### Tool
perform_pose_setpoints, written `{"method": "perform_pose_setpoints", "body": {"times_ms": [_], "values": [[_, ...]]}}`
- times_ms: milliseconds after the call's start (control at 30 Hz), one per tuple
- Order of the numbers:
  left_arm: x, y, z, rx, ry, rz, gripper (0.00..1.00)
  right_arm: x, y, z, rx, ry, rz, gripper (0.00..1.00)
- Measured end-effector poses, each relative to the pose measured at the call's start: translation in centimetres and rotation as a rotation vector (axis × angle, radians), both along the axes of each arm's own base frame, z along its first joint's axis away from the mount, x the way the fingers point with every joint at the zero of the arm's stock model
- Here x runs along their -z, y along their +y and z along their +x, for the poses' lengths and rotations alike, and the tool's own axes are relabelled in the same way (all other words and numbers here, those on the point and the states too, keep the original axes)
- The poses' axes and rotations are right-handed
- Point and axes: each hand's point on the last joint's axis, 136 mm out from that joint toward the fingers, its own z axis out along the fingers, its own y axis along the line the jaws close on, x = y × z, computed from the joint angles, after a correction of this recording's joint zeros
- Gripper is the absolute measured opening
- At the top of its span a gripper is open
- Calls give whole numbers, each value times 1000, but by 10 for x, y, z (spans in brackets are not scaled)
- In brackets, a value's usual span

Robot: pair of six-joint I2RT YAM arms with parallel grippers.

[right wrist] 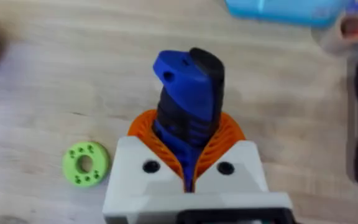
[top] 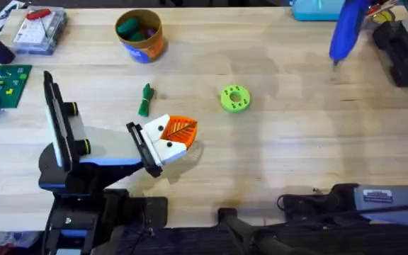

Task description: Pick up the gripper from the table and insert it into the empty holder that is missing its gripper. Then pick up a screw, insert it into the mounting hole, and use the screwdriver to tighten it. Finally, clean up the table by picking up the vegetable and placing it into the bucket.

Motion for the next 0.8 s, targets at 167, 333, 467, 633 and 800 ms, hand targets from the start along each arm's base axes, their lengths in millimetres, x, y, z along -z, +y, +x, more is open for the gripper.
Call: {"method": "perform_pose_setpoints", "body": {"times_ms": [167, 333, 467, 633, 800], "values": [[0, 0, 0, 0, 0, 0, 12, -52, 34, 7, -87, -134, 55, 26], [0, 0, 0, 0, 0, 0, 12, -101, 72, 23, -200, -325, 117, 26], [0, 0, 0, 0, 0, 0, 12, -129, 107, 24, -288, -429, 161, 26], [0, 0, 0, 0, 0, 0, 12, -175, 171, -4, -463, -577, 222, 26], [0, 0, 0, 0, 0, 0, 12, -199, 199, -18, -594, -679, 279, 26]]}}
